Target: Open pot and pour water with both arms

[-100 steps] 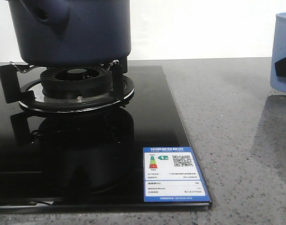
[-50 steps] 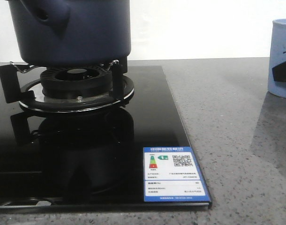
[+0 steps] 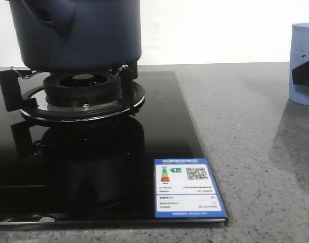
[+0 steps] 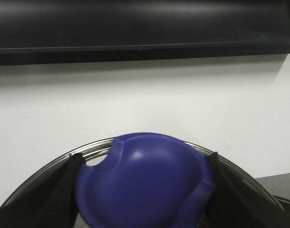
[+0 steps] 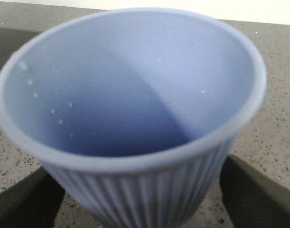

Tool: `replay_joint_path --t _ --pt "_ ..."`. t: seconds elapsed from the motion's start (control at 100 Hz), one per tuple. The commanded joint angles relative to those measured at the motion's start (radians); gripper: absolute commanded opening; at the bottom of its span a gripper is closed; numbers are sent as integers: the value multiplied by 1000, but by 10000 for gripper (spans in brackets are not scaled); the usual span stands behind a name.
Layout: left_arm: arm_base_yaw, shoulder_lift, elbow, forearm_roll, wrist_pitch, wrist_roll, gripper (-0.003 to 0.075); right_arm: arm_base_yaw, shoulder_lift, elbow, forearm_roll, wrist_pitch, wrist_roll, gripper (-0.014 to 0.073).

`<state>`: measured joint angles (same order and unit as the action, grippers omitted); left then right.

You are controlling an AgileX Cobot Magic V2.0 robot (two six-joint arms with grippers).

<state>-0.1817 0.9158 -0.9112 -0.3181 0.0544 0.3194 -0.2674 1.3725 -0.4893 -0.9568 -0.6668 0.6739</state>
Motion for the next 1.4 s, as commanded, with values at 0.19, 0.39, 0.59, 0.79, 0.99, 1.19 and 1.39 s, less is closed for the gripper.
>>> replay_joint_path --t 0.19,0.39,0.59,0.79,0.99,1.19,1.39 --pt "-23 -11 -37 -3 -118 0 340 -9 -92 -11 -35 -7 32 630" --pt "-92 -11 -37 -5 -140 0 340 -9 -213 56 -91 83 115 630" --pt "-172 -11 -37 -5 -167 0 340 -9 -371 166 -124 117 149 630" --pt "-256 23 -37 -5 -178 0 340 -9 -566 239 -127 148 219 630" --pt "-335 99 -37 -5 -205 0 340 -9 -711 266 -156 185 290 630" --pt "-356 182 -37 -5 -263 0 340 -9 -737 266 -212 183 348 630" --pt "-356 242 -37 -5 -279 0 340 -9 -737 266 -255 183 373 630"
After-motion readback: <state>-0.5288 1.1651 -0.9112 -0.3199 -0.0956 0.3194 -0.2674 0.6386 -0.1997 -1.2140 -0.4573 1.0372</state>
